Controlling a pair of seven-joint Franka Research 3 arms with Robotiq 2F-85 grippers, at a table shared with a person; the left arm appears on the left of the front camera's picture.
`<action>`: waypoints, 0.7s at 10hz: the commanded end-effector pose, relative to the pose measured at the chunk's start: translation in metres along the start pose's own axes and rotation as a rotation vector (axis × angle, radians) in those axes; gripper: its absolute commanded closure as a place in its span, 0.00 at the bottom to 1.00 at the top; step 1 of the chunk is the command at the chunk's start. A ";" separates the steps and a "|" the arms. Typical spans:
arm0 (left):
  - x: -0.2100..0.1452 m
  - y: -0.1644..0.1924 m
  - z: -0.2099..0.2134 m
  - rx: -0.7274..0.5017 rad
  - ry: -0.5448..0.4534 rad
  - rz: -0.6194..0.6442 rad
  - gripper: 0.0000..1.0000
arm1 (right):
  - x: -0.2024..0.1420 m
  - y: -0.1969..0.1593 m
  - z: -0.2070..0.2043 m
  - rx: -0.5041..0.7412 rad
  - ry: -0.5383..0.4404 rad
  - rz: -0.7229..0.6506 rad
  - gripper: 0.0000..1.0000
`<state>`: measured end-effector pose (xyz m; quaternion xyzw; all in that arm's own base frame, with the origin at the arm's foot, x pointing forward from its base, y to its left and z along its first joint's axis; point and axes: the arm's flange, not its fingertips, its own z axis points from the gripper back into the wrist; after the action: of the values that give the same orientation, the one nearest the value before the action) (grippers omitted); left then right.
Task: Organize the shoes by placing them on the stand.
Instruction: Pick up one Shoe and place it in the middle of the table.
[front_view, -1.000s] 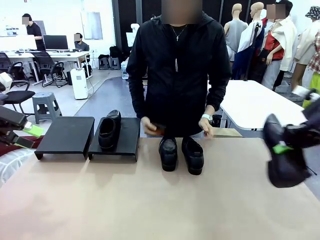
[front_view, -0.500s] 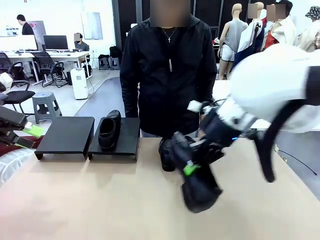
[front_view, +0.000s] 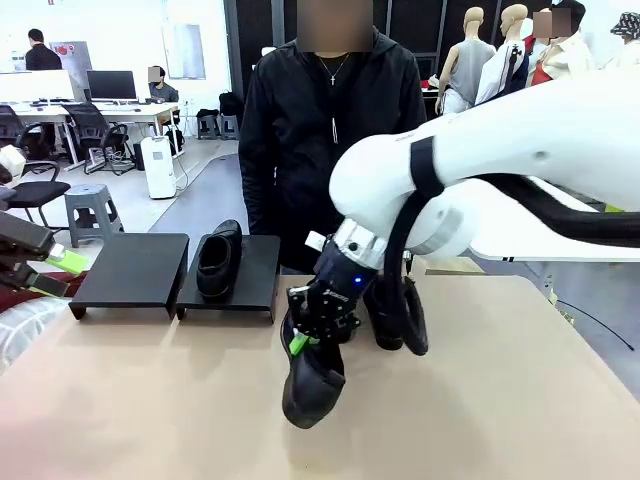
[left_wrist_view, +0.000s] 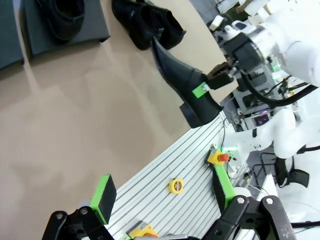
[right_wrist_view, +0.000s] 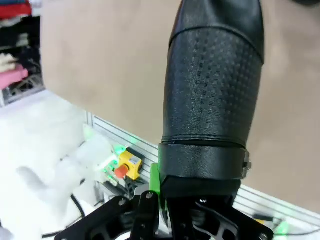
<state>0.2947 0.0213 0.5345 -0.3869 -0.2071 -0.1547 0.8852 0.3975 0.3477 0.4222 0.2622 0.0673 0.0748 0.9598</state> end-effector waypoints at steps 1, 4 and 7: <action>0.000 0.001 0.001 -0.027 -0.014 -0.020 0.00 | 0.006 0.013 -0.024 -0.060 0.021 -0.050 1.00; 0.000 0.001 0.001 -0.027 -0.014 -0.020 0.00 | 0.017 -0.008 -0.054 -0.175 -0.017 -0.058 1.00; 0.000 0.001 0.001 -0.027 -0.014 -0.020 0.00 | 0.014 -0.016 -0.062 -0.159 0.033 -0.025 1.00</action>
<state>0.2947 0.0215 0.5345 -0.3868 -0.2072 -0.1546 0.8852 0.4032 0.3674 0.3588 0.1776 0.0774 0.0802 0.9778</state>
